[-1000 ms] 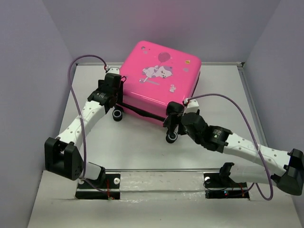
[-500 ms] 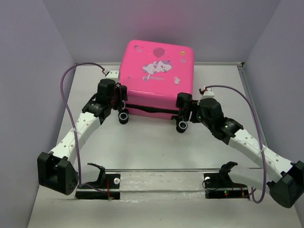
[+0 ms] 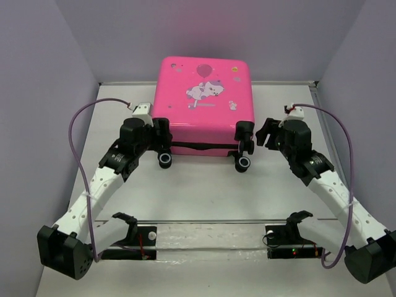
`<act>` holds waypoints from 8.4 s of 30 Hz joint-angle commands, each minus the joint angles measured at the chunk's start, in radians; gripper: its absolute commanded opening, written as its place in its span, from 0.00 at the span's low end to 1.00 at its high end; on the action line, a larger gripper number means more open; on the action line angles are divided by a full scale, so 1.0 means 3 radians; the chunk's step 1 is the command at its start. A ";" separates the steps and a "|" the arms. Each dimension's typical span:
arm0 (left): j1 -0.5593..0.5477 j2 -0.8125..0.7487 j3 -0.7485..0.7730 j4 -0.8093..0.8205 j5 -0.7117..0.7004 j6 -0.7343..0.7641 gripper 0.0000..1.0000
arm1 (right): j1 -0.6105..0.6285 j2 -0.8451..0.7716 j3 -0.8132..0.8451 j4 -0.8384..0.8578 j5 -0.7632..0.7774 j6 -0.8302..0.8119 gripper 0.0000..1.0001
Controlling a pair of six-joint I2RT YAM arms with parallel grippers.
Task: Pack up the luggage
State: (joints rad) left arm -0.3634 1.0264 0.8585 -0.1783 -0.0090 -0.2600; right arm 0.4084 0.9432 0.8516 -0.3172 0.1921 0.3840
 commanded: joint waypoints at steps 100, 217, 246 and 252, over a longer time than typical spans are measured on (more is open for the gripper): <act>-0.0783 -0.0322 0.0018 0.1335 0.1001 -0.1459 0.06 | 0.2280 0.1525 -0.1581 0.4822 0.1499 -0.0503 0.07; -0.0231 -0.0818 -0.0449 0.1608 0.1217 -0.1655 0.06 | 0.1826 0.2236 -0.2158 0.6247 0.1217 0.0095 0.07; -0.0231 -0.1089 -0.0484 0.1561 0.1410 -0.1818 0.06 | -0.0339 0.1989 -0.2230 0.6176 -0.1177 -0.0078 0.54; -0.0236 -0.1141 -0.0535 0.1454 0.1411 -0.1803 0.06 | -0.0339 0.1980 -0.2139 0.6206 -0.1177 -0.0247 0.49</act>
State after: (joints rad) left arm -0.4191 0.7837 0.6086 -0.0284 0.2867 -0.8474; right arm 0.3134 1.5406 0.1680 1.3056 -0.1680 0.3725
